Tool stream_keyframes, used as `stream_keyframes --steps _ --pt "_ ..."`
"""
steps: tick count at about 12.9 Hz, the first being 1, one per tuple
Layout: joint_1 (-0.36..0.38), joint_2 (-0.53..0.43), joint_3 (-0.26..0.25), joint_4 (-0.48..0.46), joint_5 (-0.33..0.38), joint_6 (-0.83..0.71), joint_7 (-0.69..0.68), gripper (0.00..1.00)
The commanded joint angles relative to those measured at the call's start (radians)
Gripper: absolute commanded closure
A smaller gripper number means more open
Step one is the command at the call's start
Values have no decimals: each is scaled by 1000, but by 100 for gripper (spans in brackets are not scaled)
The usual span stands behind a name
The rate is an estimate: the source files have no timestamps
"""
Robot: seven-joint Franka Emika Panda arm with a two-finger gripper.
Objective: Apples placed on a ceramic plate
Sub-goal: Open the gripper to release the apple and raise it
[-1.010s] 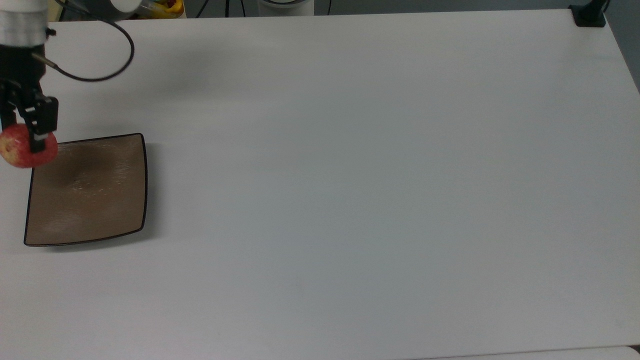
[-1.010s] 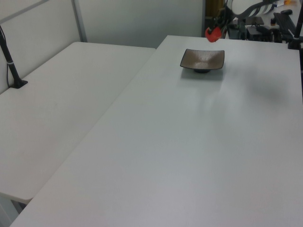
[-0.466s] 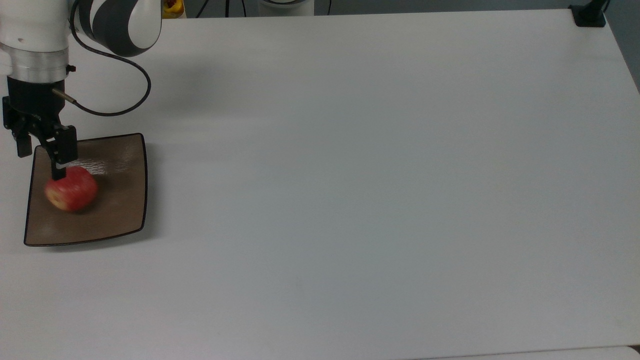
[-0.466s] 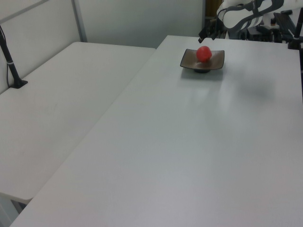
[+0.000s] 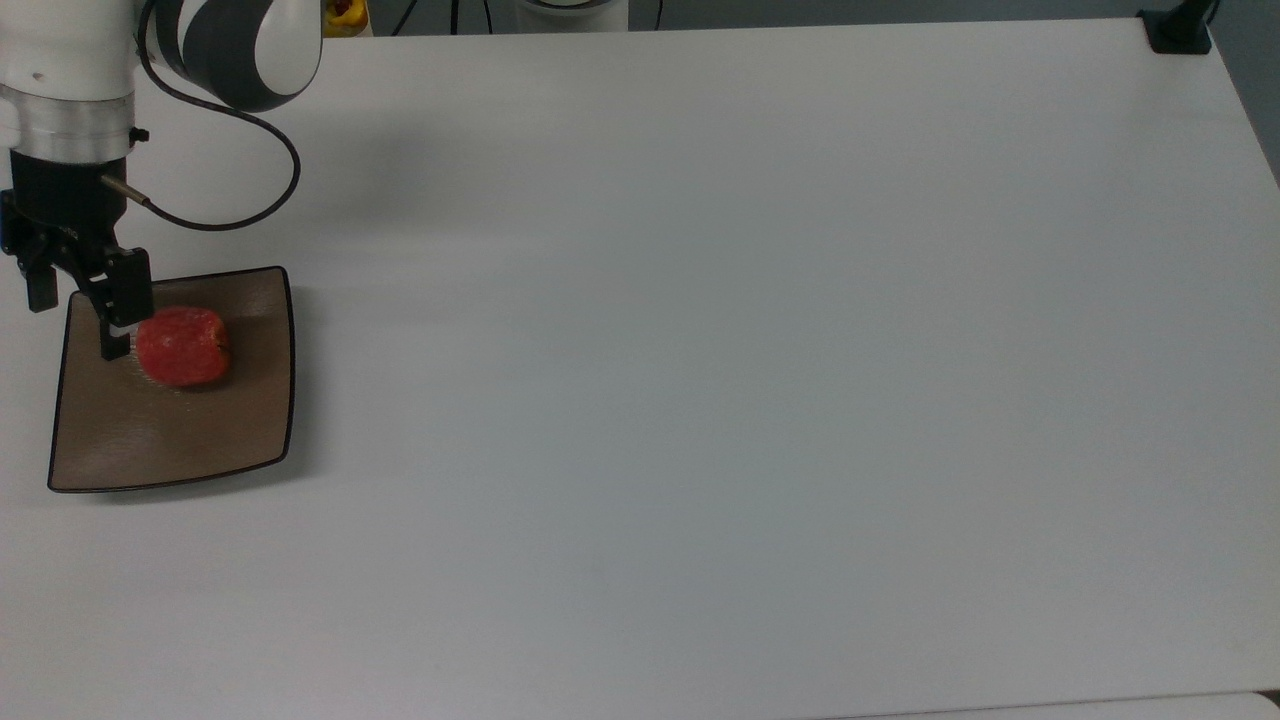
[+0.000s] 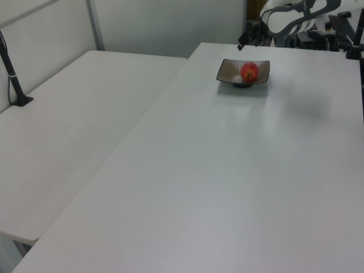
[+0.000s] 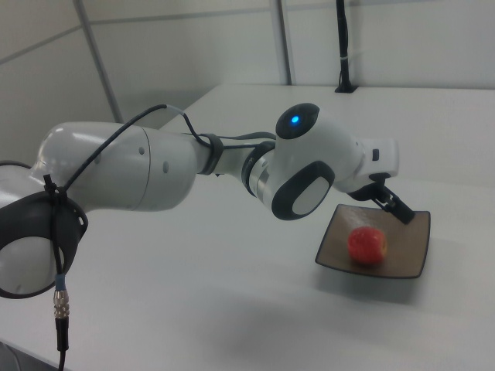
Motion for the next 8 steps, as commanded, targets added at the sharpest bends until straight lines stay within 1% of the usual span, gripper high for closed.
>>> stream_keyframes --steps 1,2,5,6,8 --pt "4 -60 15 -5 0 -106 16 0" --pt "4 -95 15 -2 -1 -217 12 0" --pt "7 -190 23 -2 -17 -461 4 0" --pt "11 -221 43 -2 -41 -571 -8 0" --pt "55 -285 45 -7 -85 -769 -14 0"
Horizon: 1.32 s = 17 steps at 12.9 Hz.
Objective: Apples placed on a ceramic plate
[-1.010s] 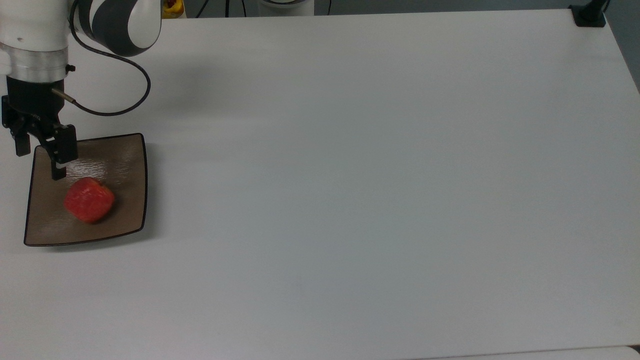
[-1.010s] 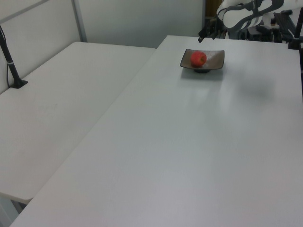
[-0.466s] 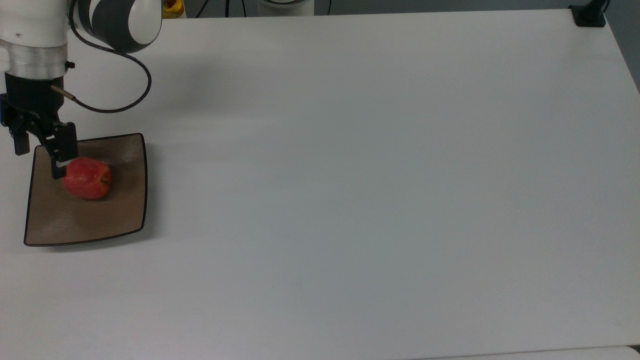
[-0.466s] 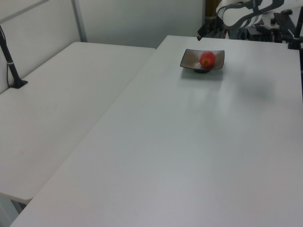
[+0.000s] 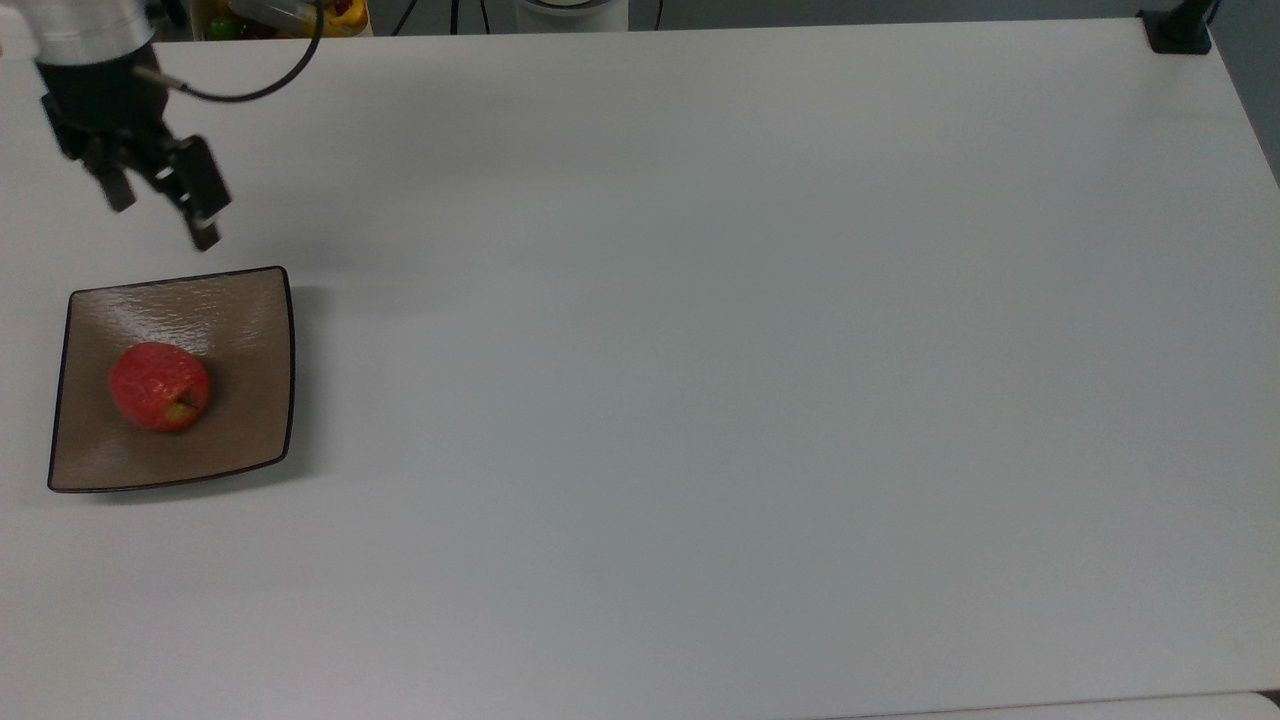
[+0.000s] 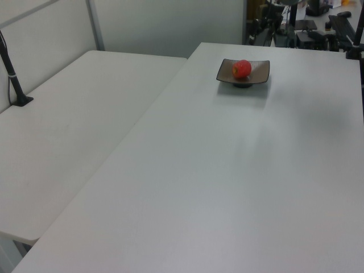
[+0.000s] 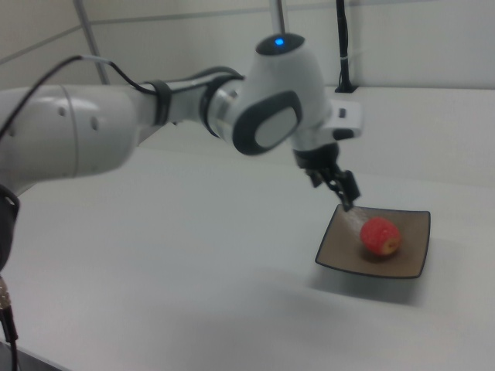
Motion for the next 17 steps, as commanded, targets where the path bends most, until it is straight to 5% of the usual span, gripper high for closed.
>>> stream_keyframes --steps 1,5,10,12,17 --pt "74 -113 2 -40 -72 -250 -9 0" --pt "130 -227 53 -138 -173 -347 -7 0" --pt "255 -293 90 -237 -196 -346 -3 0" --pt "344 -298 90 -243 -207 -352 -12 0" --pt "404 -358 65 -312 -202 -346 -3 0"
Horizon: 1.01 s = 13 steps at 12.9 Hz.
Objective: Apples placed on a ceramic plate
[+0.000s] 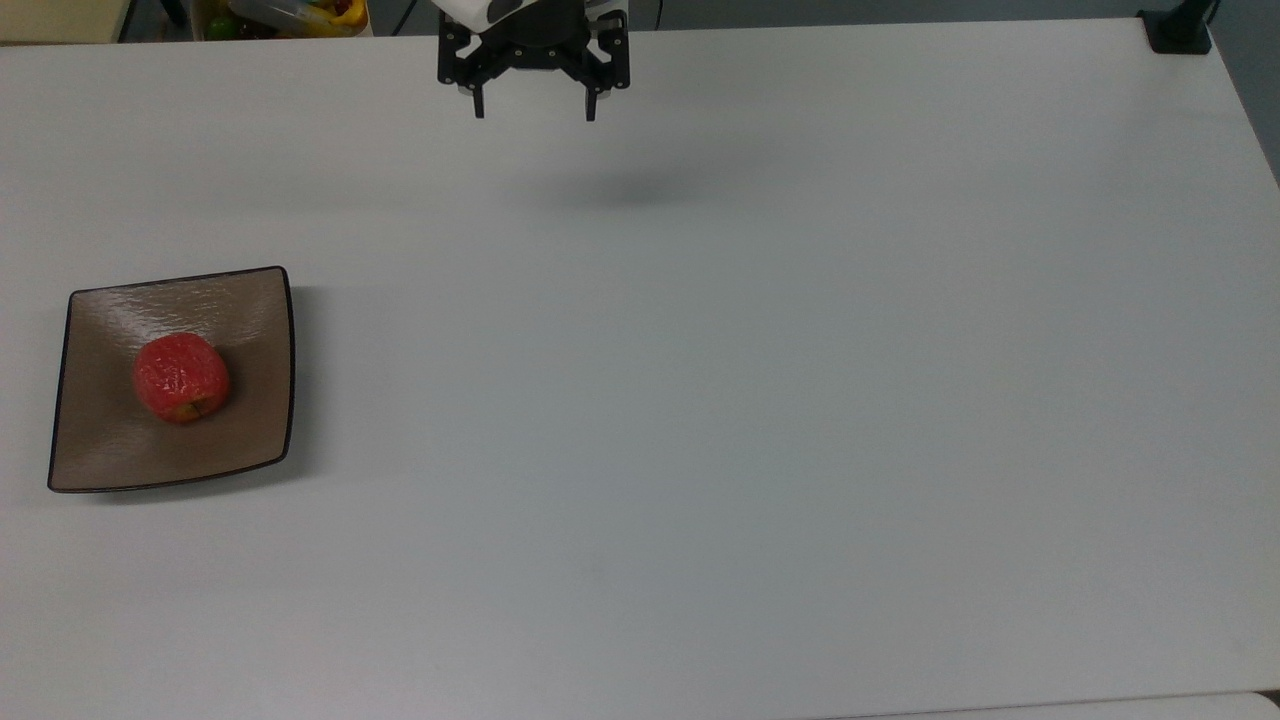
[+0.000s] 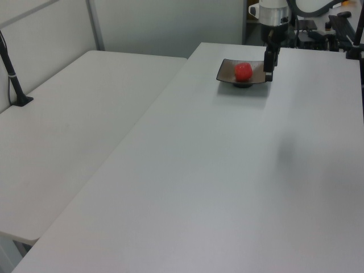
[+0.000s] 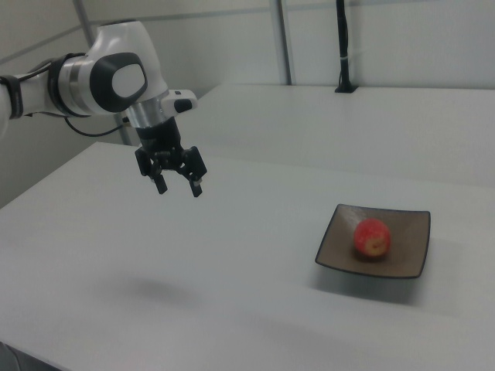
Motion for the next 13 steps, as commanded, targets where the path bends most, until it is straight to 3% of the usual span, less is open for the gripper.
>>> stream_keyframes --steps 1,3,13 --pt "17 -72 -40 -65 -4 -3 -1 0" --pt "31 -70 -42 -65 -1 9 5 0" --pt "19 -69 -71 -71 154 66 56 0"
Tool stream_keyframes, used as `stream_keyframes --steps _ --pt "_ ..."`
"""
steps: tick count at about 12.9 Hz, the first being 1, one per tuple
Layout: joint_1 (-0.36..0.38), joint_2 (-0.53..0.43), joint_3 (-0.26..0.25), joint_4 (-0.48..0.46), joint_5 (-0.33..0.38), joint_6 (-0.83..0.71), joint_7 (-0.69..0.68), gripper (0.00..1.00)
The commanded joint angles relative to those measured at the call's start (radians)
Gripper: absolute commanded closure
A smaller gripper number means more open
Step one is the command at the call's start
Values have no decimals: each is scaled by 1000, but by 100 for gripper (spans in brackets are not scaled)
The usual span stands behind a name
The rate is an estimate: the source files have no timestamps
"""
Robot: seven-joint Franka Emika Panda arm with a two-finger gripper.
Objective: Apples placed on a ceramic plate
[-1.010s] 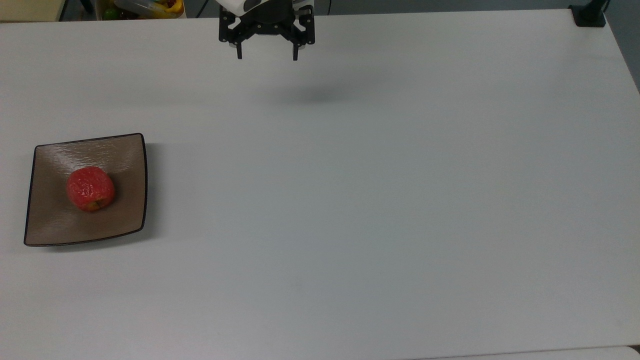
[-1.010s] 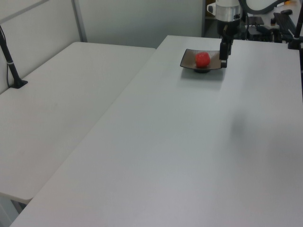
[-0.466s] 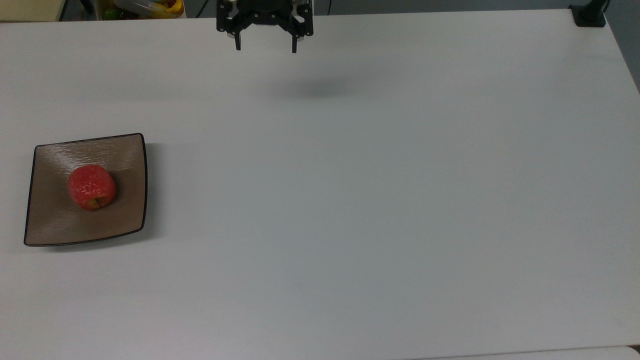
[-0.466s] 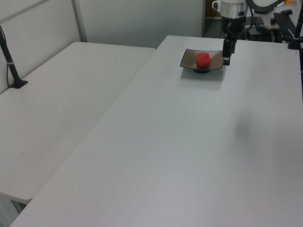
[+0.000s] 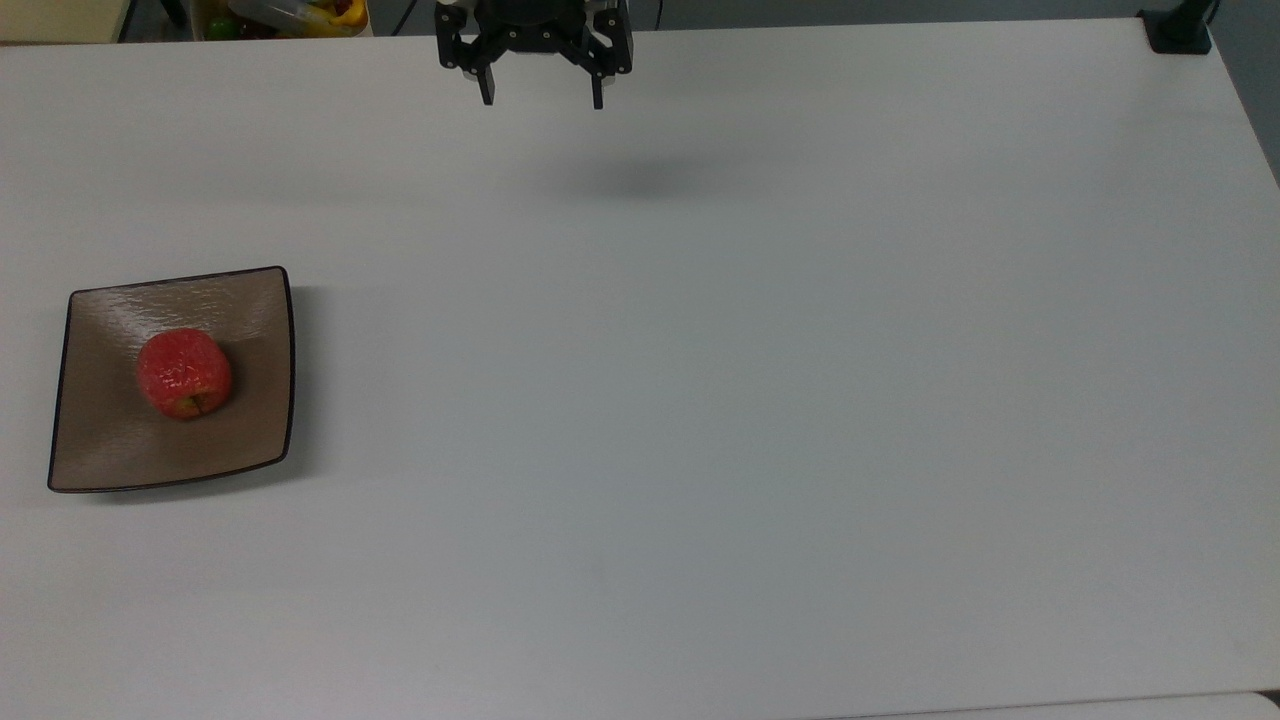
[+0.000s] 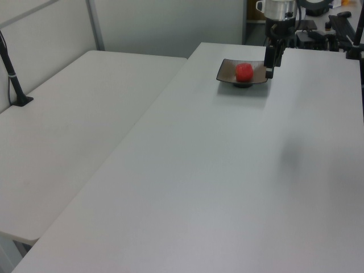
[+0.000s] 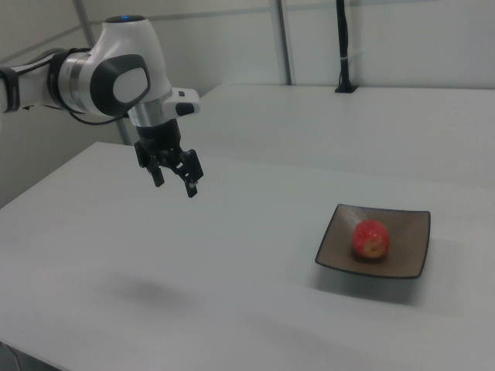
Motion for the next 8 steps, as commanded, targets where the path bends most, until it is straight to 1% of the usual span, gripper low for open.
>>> stream_keyframes --steps 1,4,8 --pt "10 -28 -20 -37 21 33 3 0" --pt "10 -28 -20 -32 16 23 0 0" --pt "12 -29 -21 -35 13 0 -59 0"
